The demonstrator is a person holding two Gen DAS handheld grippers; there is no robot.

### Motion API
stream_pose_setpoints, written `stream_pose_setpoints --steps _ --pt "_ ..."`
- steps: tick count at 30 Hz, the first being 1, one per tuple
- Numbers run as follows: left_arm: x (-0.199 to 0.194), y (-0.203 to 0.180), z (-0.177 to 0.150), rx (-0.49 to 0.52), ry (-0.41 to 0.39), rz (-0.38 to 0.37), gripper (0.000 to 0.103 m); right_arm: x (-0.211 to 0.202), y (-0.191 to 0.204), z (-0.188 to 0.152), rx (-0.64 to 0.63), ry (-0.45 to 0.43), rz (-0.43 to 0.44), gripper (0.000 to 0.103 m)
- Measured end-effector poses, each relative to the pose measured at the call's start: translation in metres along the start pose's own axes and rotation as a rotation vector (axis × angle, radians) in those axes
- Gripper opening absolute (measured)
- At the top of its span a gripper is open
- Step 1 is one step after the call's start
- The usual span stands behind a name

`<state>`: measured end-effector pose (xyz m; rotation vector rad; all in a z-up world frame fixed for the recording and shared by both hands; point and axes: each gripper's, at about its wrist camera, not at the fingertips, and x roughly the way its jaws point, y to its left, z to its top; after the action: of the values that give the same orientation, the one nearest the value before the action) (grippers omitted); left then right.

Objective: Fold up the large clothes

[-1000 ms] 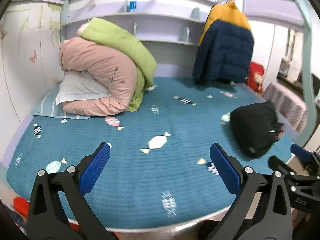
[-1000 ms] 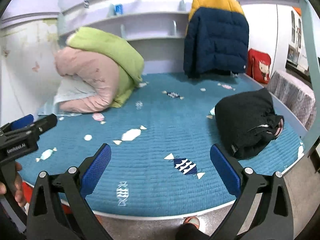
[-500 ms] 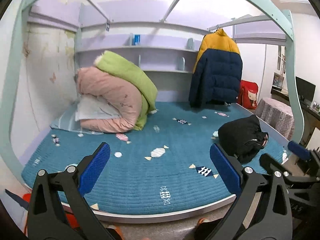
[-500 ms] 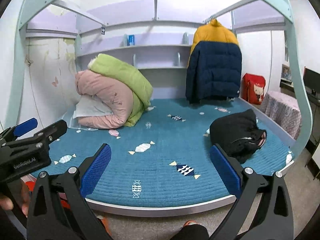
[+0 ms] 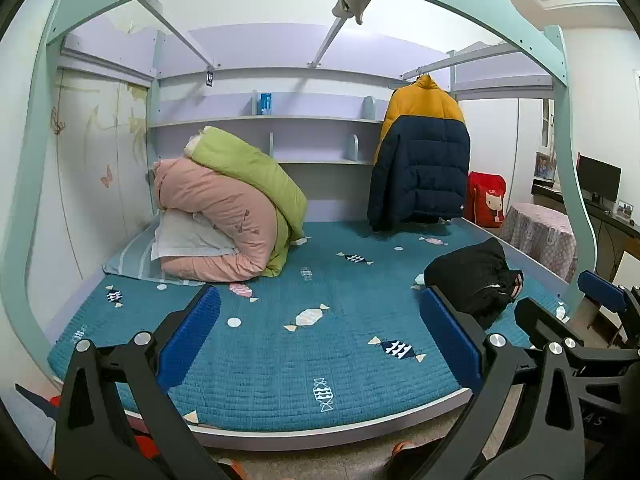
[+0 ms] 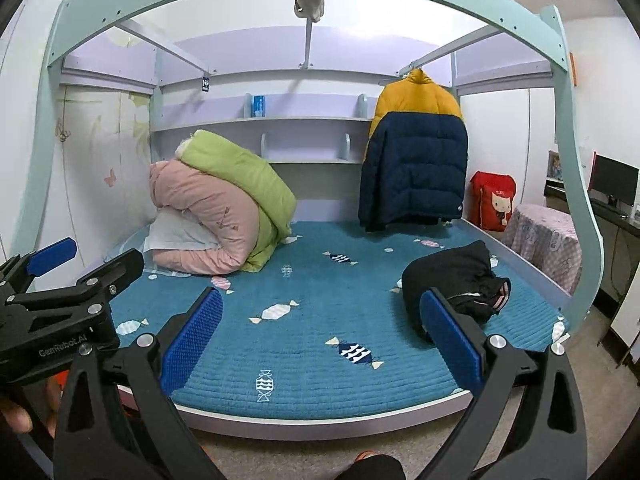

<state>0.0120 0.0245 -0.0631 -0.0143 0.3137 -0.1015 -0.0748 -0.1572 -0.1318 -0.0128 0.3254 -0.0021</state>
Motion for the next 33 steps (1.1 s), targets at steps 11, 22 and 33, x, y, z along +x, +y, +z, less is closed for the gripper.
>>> stream_pose_setpoints --steps 11,22,33 --pt "-0.008 -0.005 0.004 0.015 -0.031 0.031 0.1 -0.004 -0.001 0.001 -0.003 -0.019 -0.016 0.096" --pt "-0.009 -0.012 0.007 0.07 -0.098 0.075 0.1 -0.004 -0.009 0.0 -0.005 -0.034 -0.04 0.096" --pt "-0.005 -0.018 0.008 0.047 -0.096 0.029 0.1 -0.006 -0.019 0.001 0.003 -0.043 -0.067 0.096"
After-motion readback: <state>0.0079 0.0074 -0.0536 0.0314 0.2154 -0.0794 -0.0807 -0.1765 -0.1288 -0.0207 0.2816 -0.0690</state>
